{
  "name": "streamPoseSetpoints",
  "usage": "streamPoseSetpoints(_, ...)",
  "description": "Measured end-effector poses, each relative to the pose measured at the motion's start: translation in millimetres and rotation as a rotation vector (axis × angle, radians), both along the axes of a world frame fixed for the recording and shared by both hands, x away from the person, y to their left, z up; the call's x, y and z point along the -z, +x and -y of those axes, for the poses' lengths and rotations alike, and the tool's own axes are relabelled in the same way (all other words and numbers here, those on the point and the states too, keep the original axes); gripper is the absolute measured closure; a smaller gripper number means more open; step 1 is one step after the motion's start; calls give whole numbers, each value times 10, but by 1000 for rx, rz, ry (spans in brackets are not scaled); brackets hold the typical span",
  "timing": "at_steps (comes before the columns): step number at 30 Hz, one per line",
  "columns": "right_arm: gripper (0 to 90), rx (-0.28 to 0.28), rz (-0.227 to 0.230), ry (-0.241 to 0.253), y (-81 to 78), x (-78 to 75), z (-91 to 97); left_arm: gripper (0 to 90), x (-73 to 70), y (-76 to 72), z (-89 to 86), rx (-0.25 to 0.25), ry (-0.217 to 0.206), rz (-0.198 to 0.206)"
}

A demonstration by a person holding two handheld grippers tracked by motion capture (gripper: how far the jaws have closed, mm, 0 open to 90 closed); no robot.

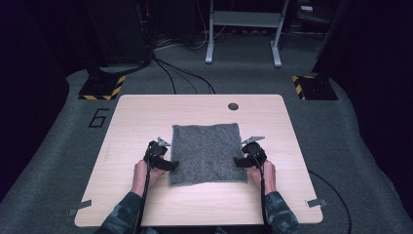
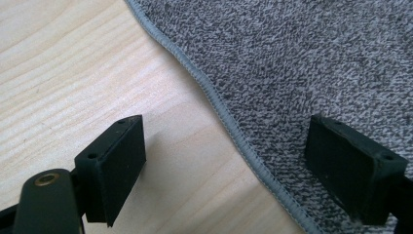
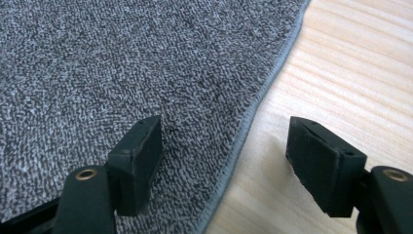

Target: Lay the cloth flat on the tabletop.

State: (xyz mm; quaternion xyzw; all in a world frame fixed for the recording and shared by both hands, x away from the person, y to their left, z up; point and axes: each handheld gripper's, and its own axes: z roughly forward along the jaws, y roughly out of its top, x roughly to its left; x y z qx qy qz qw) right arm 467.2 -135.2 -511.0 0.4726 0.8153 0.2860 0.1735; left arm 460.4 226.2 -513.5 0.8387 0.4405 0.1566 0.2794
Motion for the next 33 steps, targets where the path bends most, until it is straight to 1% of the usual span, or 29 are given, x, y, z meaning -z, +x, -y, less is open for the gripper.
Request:
streamPoseSetpoints(5,291,3,1,3,-26,3,40,147,-2,25,9,8,-1,-6)
streamPoseSetpoints(6,291,15,-1,5,-52,2,50,147,-8,37,13,16,3,-9)
streamPoseSetpoints(7,291,15,-1,5,-52,2,50,147,-8,37,13,16,3,-9)
streamPoseSetpoints(8,291,17,5,0,-73,3,67,146,-3,41,23,11,0,-3)
streamPoseSetpoints(9,291,17,5,0,-73,3,67,146,-2,47,24,16,-1,-2)
streamPoseSetpoints(10,291,18,14,1,-91,9,83,146,-7,52,27,21,3,-9)
streamPoseSetpoints(13,290,20,11,3,-107,9,89,147,-8,54,24,22,3,-11)
streamPoseSetpoints(15,289,19,17,-2,-105,9,85,148,-7,52,14,19,2,-7)
streamPoseSetpoints(16,289,13,22,-4,-101,11,64,147,-10,46,4,18,4,-14)
streamPoseSetpoints(17,289,13,17,-6,-103,6,50,147,-6,46,-11,17,4,-8)
streamPoseSetpoints(18,287,5,21,-8,-92,8,42,147,-10,48,-51,14,5,-13)
streamPoseSetpoints(19,287,5,21,-8,-92,8,42,147,-10,48,-51,14,5,-13)
streamPoseSetpoints(20,285,8,18,-2,-81,10,25,146,-6,49,-77,4,2,-11)
streamPoseSetpoints(23,282,4,15,1,-67,11,18,146,-6,45,-89,0,3,-8)
streamPoseSetpoints(24,283,3,15,-1,-73,9,-2,146,-10,38,-108,4,9,-14)
streamPoseSetpoints(25,283,6,14,-5,-78,8,-10,146,-8,35,-117,3,1,-15)
streamPoseSetpoints(26,282,-2,20,-5,-78,10,-16,146,-8,33,-127,-1,1,-17)
streamPoseSetpoints(28,278,-1,15,-2,-79,10,-30,146,-4,31,-144,-7,-2,-12)
streamPoseSetpoints(31,275,-8,19,-2,-65,14,-35,146,-10,28,-162,-6,3,-14)
streamPoseSetpoints(32,268,-5,16,-3,-66,12,-46,145,-12,27,-172,-6,-7,-19)
streamPoseSetpoints(33,268,-5,16,-3,-66,12,-46,141,-12,27,-172,-6,-7,-19)
